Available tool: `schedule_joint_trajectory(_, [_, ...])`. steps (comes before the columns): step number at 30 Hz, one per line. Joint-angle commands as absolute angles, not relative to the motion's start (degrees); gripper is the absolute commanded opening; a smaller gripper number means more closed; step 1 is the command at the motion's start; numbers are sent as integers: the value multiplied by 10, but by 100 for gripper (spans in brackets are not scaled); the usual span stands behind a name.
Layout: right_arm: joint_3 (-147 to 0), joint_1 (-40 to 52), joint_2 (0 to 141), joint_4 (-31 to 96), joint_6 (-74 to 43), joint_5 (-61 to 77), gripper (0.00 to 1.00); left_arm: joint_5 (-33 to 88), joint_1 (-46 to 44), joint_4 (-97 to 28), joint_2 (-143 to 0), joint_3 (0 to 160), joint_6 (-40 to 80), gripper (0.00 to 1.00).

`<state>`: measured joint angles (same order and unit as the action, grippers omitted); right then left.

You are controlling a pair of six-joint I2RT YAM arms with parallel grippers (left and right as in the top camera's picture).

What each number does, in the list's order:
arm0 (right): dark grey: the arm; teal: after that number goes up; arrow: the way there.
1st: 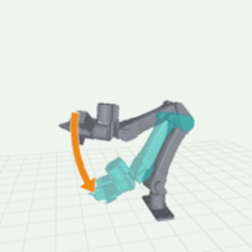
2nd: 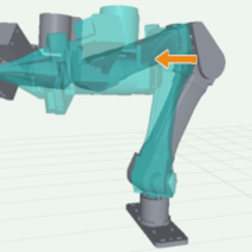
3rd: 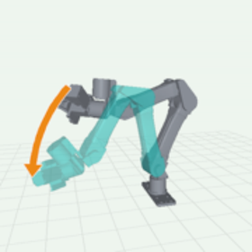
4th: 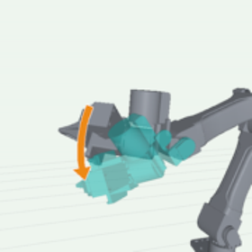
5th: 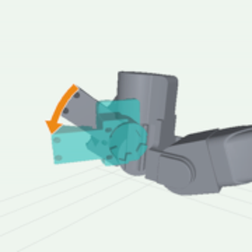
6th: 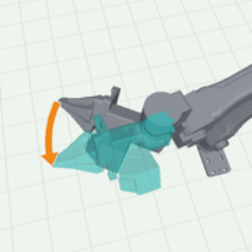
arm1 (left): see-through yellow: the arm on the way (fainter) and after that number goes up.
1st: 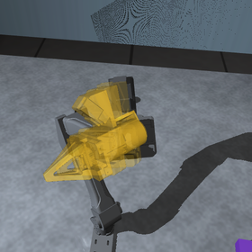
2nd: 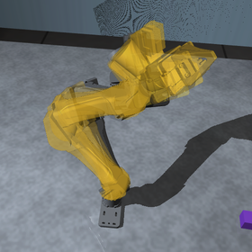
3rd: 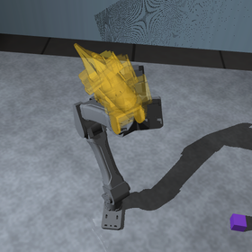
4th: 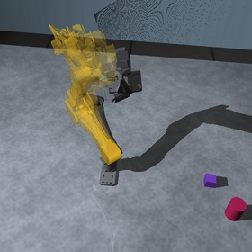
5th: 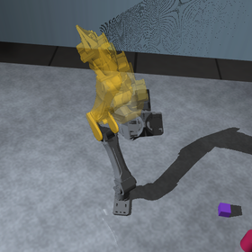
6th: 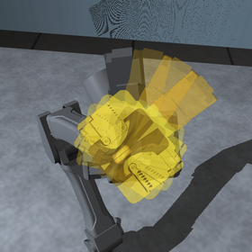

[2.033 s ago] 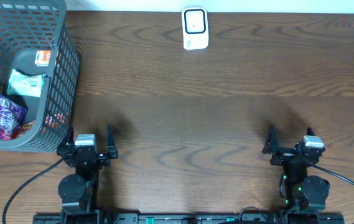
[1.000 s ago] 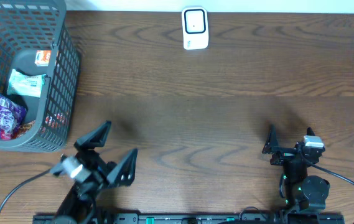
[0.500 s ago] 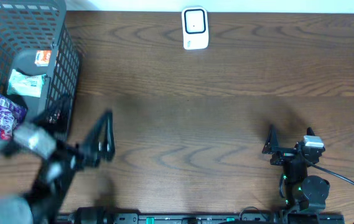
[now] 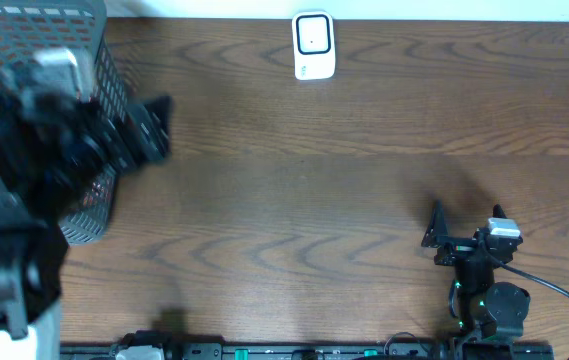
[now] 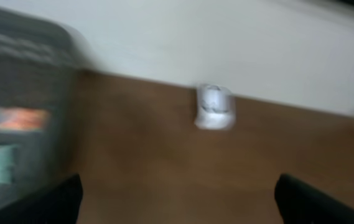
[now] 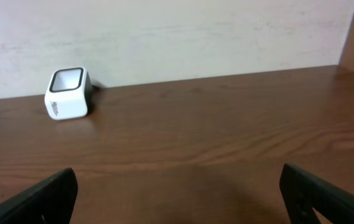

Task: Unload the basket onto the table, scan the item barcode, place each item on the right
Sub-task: 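Reach the left gripper into the basket and grasp the purple snack box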

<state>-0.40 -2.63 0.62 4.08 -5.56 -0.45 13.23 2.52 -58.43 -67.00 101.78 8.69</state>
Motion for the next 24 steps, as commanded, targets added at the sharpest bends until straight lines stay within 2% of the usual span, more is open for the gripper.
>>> schedule_joint_trajectory(1, [-3, -22, 3, 43, -51, -5, 99, -140, 33, -656, -756, 1156, 75, 98])
schedule_joint_trajectory(4, [-3, -22, 3, 43, -51, -5, 99, -333, 55, -683, -831, 1218, 110, 98])
schedule_joint_trajectory(6, [-3, -22, 3, 43, -51, -5, 99, -387, 73, -668, -863, 1218, 129, 98])
schedule_joint_trajectory(16, [-3, -22, 3, 43, -51, -5, 99, -390, 173, -675, -971, 1215, 128, 98])
schedule_joint_trajectory(24, [-3, -22, 3, 43, -51, -5, 99, -319, 255, -719, -994, 1166, 121, 98])
